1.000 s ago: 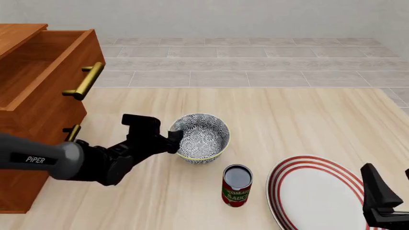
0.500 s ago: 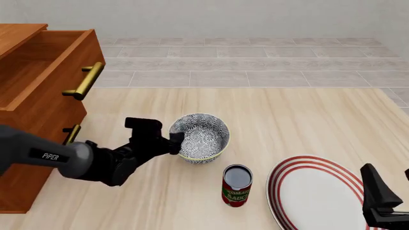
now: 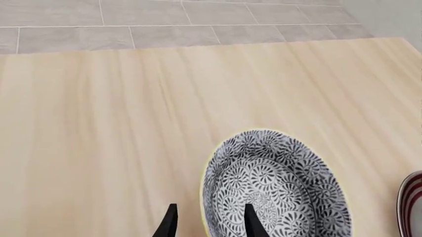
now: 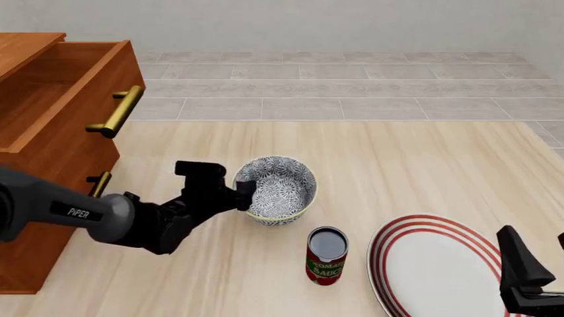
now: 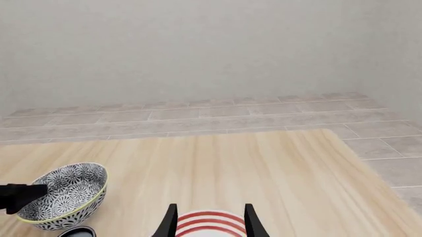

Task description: Put the bowl on top of the cabinet.

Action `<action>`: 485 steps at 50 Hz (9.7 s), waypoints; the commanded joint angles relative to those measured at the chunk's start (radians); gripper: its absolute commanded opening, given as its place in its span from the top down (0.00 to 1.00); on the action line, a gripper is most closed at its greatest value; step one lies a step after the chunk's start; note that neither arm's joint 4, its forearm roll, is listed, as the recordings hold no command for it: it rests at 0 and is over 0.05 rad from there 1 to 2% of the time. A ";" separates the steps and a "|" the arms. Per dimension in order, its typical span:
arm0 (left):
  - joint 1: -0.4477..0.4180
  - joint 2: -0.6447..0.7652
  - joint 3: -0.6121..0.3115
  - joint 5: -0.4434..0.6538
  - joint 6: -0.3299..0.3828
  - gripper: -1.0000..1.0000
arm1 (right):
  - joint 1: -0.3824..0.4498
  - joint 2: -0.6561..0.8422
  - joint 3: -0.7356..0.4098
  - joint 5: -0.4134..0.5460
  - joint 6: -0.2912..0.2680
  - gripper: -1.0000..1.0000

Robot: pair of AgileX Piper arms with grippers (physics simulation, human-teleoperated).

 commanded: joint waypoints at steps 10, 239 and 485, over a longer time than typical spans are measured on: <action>-0.017 0.060 -0.002 -0.002 -0.014 0.00 | -0.001 0.003 0.001 -0.002 0.003 0.00; 0.019 -0.627 -0.283 0.695 -0.030 1.00 | 0.022 -0.016 -0.001 0.011 0.000 0.00; 1.143 -1.044 -0.122 0.566 -0.289 1.00 | 0.033 -0.017 0.007 0.003 -0.018 0.00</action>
